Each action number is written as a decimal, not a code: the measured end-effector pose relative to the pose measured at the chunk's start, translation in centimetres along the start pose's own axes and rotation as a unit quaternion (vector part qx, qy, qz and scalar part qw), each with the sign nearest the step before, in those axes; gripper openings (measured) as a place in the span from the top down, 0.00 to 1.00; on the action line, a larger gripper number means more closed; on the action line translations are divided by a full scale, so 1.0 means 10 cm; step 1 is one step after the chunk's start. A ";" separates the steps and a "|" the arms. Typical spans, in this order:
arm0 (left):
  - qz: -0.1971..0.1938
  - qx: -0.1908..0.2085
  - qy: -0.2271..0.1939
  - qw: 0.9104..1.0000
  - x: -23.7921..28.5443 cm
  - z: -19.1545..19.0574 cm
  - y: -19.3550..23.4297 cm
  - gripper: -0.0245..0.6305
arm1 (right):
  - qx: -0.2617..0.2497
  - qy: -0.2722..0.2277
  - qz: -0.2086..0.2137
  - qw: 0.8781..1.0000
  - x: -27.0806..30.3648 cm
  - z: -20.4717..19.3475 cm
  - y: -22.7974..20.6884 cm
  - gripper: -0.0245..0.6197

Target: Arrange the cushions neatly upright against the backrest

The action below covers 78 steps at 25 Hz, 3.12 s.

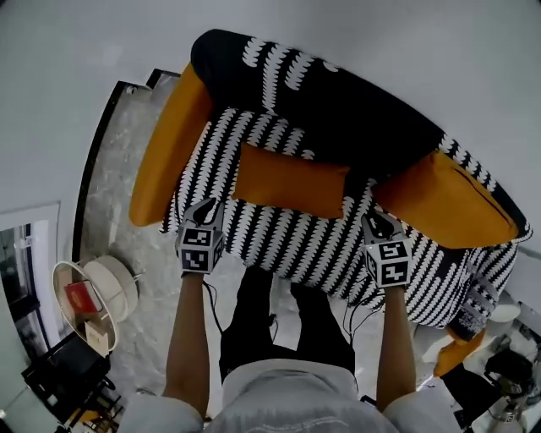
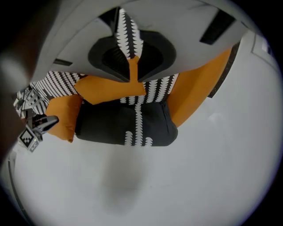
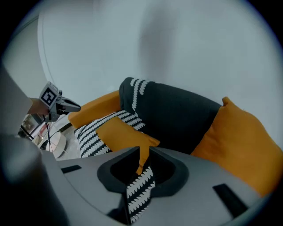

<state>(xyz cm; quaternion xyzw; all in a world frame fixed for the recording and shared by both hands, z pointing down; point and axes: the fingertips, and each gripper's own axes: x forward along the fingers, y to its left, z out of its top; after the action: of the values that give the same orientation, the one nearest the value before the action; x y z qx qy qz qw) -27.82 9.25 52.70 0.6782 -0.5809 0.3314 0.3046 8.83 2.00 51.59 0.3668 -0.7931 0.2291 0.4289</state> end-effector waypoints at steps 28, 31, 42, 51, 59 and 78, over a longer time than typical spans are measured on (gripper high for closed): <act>-0.124 0.061 0.162 0.977 1.49 -1.13 0.04 0.66 | 0.045 0.176 0.028 0.983 1.52 -1.34 0.16 0.85; -0.138 0.065 0.165 0.974 1.60 -1.01 -0.08 0.67 | 0.031 0.202 0.022 0.979 1.53 -1.36 0.04 0.85; -0.139 0.071 0.160 0.975 1.45 -0.87 0.07 0.84 | 0.049 0.196 0.022 0.979 1.59 -1.23 0.24 0.86; -0.130 0.084 0.135 0.979 1.54 0.02 0.20 0.84 | 0.086 0.159 -0.009 0.983 1.45 -0.54 -0.11 0.86; -0.120 0.080 0.112 0.983 1.82 0.51 0.30 0.84 | 0.080 0.137 -0.025 0.987 1.54 -0.14 -0.37 0.86; -0.057 -0.042 0.053 0.996 2.38 1.36 0.46 0.84 | 0.153 0.072 -0.074 0.983 1.82 0.51 -1.01 0.86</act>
<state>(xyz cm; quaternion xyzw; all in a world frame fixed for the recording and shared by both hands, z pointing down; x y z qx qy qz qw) -28.61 -16.21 63.85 0.6784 -0.5377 0.3242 0.3815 7.44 -14.85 64.84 0.4677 -0.6865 0.3413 0.4397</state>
